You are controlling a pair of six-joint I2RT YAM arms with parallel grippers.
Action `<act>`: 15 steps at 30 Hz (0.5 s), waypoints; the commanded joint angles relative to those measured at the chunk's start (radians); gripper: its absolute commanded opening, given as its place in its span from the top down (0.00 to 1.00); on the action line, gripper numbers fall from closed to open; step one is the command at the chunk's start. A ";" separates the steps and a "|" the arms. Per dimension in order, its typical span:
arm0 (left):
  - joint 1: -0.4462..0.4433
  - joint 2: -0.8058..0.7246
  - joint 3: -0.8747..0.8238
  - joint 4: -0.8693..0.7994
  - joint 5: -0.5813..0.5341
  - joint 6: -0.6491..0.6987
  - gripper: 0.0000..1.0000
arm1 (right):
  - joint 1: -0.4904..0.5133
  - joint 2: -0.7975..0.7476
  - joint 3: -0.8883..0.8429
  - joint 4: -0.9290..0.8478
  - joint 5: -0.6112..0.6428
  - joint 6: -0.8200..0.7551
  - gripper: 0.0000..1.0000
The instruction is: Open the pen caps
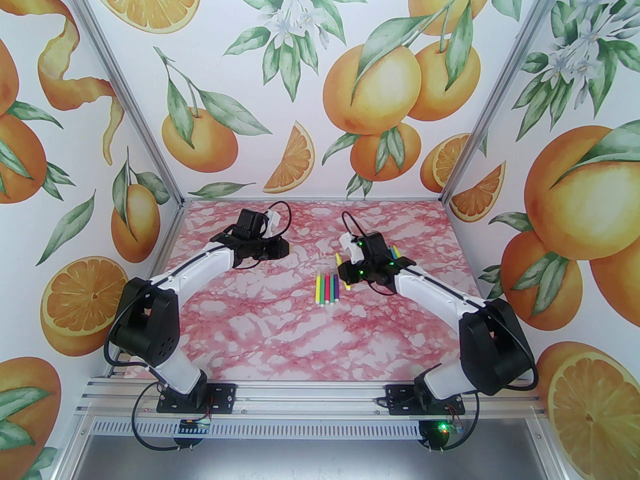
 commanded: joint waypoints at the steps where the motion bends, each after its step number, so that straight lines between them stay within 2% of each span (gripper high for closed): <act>1: -0.011 0.040 0.052 -0.119 -0.093 0.077 1.00 | -0.029 0.040 0.051 -0.073 0.147 0.009 1.00; 7: -0.026 0.110 0.095 -0.179 -0.147 0.107 1.00 | -0.044 0.112 0.110 -0.146 0.306 -0.024 1.00; 15: -0.045 0.183 0.143 -0.246 -0.227 0.125 1.00 | -0.083 0.180 0.145 -0.160 0.357 -0.028 1.00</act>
